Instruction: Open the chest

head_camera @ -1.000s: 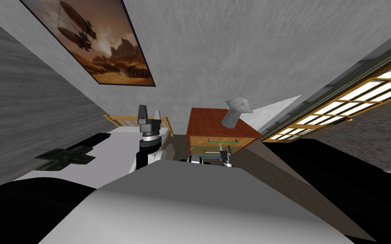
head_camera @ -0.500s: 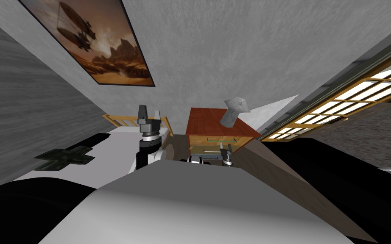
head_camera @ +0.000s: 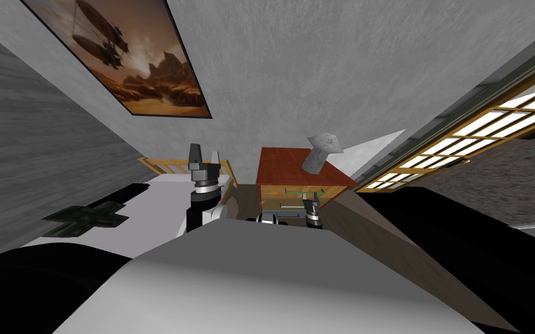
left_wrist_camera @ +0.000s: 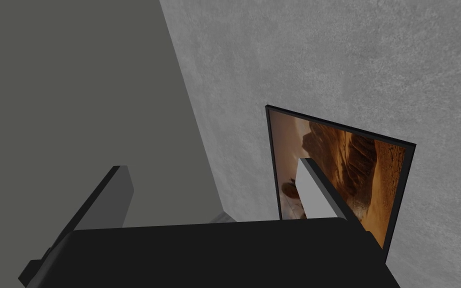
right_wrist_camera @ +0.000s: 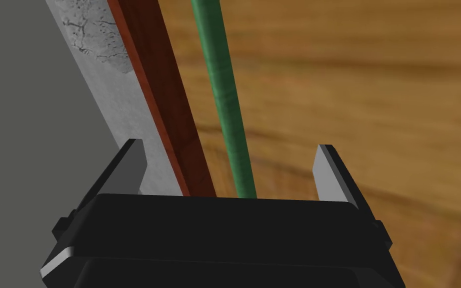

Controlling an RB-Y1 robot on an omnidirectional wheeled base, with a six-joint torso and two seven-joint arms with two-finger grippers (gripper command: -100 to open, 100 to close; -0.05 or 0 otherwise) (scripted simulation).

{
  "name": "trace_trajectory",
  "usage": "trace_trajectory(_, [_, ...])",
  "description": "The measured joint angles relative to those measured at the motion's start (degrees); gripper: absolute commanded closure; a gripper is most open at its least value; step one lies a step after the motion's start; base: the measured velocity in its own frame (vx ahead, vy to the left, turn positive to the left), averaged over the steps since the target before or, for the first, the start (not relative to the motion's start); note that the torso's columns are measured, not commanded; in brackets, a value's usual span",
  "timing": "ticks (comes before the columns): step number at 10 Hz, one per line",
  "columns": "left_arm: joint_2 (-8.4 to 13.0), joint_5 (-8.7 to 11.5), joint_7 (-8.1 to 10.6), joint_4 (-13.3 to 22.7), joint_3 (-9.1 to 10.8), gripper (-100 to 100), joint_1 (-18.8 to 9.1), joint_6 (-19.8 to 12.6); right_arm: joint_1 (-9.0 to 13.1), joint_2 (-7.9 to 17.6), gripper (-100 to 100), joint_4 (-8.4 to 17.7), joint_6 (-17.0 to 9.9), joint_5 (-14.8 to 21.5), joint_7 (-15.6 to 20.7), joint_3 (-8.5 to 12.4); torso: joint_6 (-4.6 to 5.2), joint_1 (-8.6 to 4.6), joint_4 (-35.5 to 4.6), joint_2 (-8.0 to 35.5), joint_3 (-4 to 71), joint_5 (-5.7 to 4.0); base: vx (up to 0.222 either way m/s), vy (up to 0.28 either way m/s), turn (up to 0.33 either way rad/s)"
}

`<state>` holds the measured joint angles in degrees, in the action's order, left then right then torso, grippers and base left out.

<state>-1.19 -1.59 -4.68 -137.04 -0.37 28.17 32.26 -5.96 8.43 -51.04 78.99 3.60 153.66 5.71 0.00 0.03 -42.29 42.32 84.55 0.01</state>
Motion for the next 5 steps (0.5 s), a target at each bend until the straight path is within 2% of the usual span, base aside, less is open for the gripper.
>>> trace_trajectory(1, [0.0,0.0,0.0,0.0,0.0,0,0.0,0.0,0.1,0.1,100,0.0,-0.2,0.0,-0.1,0.0,0.01,-0.13,0.0,0.0,0.0,-0.04,0.004,-0.012,0.044])
trace_trajectory(5, [0.0,0.0,0.0,0.0,0.01,0,0.0,0.0,-0.9,-1.7,100,3.2,4.3,0.1,2.0,-0.9,0.08,-0.33,0.1,-0.1,0.0,-0.16,0.01,-0.045,0.03])
